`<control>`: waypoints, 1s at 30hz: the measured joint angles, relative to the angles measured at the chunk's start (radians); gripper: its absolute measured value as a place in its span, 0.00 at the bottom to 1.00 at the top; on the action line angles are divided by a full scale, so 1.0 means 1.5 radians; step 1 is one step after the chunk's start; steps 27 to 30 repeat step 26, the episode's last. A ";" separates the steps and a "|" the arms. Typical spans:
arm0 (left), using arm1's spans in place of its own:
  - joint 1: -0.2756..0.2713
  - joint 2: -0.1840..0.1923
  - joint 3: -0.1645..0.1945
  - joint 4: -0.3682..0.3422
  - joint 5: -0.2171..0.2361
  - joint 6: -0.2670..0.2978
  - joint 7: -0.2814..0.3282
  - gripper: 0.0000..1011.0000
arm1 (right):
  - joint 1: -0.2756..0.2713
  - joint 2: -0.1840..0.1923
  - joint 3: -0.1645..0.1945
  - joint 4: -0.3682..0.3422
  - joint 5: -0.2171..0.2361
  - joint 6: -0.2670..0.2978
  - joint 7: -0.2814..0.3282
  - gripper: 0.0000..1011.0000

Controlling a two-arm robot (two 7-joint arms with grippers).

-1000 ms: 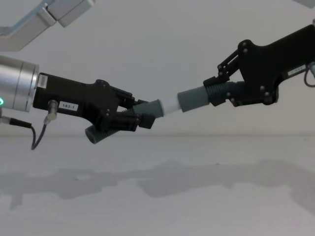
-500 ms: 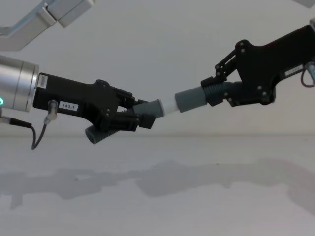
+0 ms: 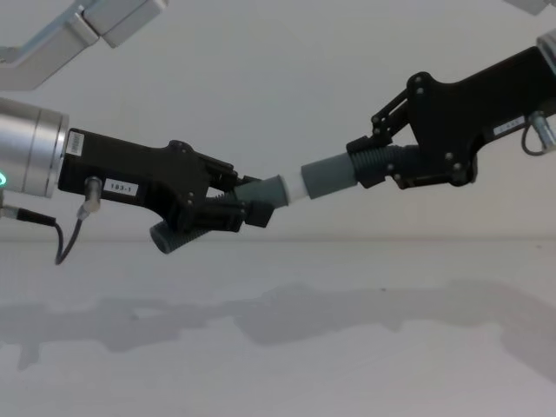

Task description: Use both hands to pick up one end of the pipe from the table, align the ends, and insert them.

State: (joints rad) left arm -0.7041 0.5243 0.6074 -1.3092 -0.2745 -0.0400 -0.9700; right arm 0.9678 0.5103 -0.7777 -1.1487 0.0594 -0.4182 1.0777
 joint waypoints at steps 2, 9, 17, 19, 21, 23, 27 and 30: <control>0.000 0.000 0.000 0.000 0.000 0.000 0.000 0.34 | 0.001 -0.001 -0.001 0.002 0.001 0.000 0.000 0.23; 0.000 0.000 0.000 0.000 0.000 0.000 0.000 0.34 | 0.002 -0.003 -0.002 0.005 0.002 -0.001 0.000 0.23; 0.000 0.000 0.000 0.000 0.000 0.000 0.000 0.34 | 0.003 -0.004 -0.003 0.006 0.002 -0.002 -0.001 0.23; 0.000 0.000 0.000 0.000 0.000 0.000 0.000 0.34 | 0.003 -0.004 -0.003 0.006 0.003 -0.002 -0.001 0.23; 0.000 0.000 0.000 0.000 0.000 0.000 0.000 0.34 | 0.003 -0.004 -0.003 0.007 0.003 -0.002 -0.001 0.23; 0.000 0.000 0.000 0.000 0.000 0.000 0.000 0.34 | 0.003 -0.004 -0.003 0.007 0.003 -0.002 -0.001 0.23; 0.000 0.000 0.000 0.000 0.000 0.000 0.000 0.34 | 0.003 -0.004 -0.003 0.007 0.003 -0.002 -0.001 0.23; 0.000 0.000 0.000 0.000 0.000 0.000 0.000 0.34 | 0.003 -0.004 -0.003 0.007 0.003 -0.002 -0.001 0.23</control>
